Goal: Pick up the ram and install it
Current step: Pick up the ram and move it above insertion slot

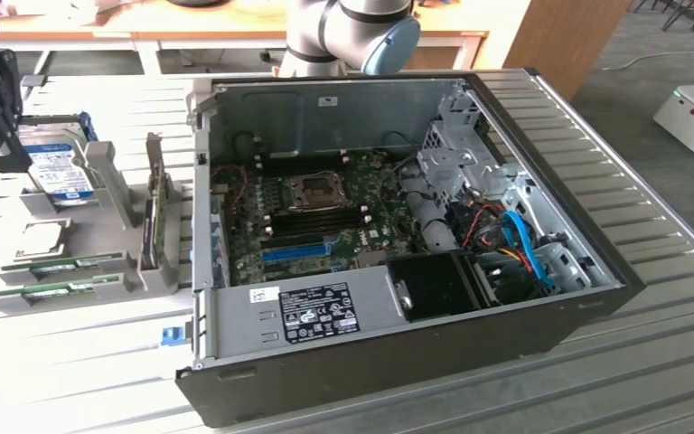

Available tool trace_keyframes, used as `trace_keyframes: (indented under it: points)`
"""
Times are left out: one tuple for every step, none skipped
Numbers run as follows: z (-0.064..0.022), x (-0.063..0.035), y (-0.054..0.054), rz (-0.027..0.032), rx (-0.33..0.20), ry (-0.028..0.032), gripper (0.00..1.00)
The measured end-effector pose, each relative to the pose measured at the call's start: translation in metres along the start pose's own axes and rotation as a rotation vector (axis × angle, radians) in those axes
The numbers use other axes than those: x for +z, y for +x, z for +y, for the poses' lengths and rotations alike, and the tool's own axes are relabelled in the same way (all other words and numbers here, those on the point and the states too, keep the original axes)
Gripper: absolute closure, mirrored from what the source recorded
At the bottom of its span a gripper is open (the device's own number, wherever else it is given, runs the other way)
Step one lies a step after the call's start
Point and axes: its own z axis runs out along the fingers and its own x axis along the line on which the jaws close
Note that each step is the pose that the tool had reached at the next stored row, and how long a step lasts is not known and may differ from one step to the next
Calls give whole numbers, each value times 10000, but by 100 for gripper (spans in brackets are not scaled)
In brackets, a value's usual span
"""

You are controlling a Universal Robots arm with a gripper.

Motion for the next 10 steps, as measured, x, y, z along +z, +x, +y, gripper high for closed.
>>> trace_keyframes:
  points:
    - [0, 0, 0, 1, -1, 0, 89]
    - [0, 0, 0, 1, -1, 0, 89]
    - [0, 0, 0, 1, -2, 0, 89]
    - [0, 0, 0, 1, -2, 0, 89]
    - [0, -1, 0, 2, -1, -1, 89]
    - [0, 0, 0, 1, -1, 0, 89]
    - [0, 0, 0, 1, -1, -1, 89]
    - [0, 0, 0, 2, -1, 0, 89]
    - [0, 0, 0, 2, -1, -1, 89]
    - [0, 0, 0, 1, -2, 0, 89]
